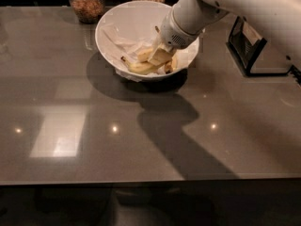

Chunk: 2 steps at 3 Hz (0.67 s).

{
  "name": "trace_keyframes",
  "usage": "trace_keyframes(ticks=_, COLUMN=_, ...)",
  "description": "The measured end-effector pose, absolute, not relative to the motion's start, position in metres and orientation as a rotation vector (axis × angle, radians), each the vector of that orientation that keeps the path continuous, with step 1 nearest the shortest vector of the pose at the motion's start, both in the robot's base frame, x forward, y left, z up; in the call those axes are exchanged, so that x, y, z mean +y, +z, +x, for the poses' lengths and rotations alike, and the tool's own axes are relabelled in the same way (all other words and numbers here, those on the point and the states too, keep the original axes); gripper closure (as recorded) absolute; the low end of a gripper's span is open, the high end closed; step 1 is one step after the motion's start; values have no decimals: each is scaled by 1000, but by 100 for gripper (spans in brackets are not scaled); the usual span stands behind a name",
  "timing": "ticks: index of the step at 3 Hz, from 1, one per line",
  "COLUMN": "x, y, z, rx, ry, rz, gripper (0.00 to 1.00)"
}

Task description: Pick banana from white bowl

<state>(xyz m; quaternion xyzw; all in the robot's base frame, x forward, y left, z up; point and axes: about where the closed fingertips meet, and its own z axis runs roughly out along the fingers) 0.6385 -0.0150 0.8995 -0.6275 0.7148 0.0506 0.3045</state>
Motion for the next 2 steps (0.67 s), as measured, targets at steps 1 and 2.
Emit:
trace_keyframes(ticks=1, x=-12, y=913, z=634, rx=1872, ry=145, rz=-1639, gripper=100)
trace_keyframes(ticks=2, x=-14, y=928, z=628, rx=1842, ry=159, rz=-1605, gripper=100)
